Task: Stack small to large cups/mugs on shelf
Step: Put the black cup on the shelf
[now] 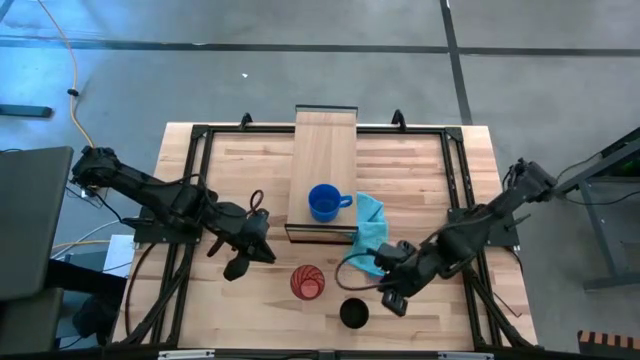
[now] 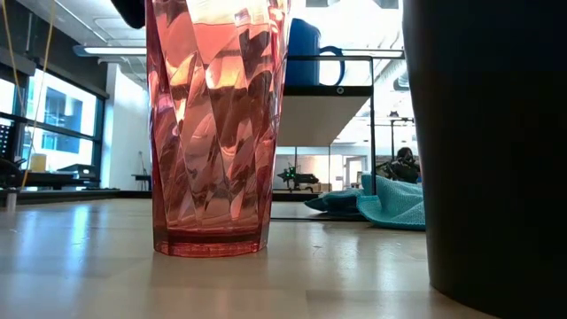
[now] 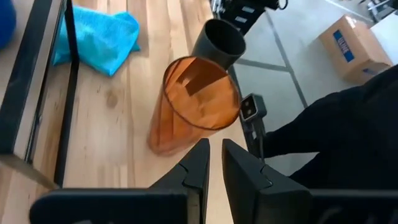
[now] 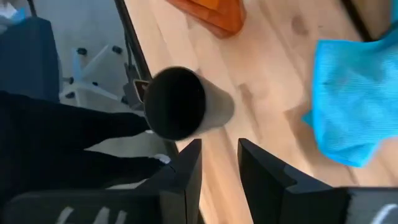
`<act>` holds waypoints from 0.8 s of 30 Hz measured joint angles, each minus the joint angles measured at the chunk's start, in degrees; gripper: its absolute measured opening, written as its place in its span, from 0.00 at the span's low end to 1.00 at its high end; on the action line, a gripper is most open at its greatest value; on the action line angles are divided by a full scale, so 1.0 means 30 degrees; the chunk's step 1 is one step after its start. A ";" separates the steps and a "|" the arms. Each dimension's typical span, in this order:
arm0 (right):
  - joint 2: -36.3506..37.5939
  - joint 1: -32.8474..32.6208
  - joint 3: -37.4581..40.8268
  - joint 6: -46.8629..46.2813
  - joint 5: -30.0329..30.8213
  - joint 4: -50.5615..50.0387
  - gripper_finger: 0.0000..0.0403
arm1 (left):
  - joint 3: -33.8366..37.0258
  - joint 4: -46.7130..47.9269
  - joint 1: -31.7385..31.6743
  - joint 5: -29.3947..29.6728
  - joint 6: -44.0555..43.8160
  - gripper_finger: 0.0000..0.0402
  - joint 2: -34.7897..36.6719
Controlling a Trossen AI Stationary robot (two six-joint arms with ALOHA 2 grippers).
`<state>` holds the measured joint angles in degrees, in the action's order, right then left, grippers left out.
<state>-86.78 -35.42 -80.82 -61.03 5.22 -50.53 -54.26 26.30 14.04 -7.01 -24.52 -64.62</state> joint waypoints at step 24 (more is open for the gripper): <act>-0.3552 0.0004 0.0000 -0.5416 -0.0818 0.3054 0.24 | 0.0007 0.2998 -0.0051 0.0568 0.1452 0.08 0.0277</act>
<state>-97.43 -35.41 -80.82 -77.28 2.77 -41.37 -54.24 35.29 13.89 -5.30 -20.16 -63.79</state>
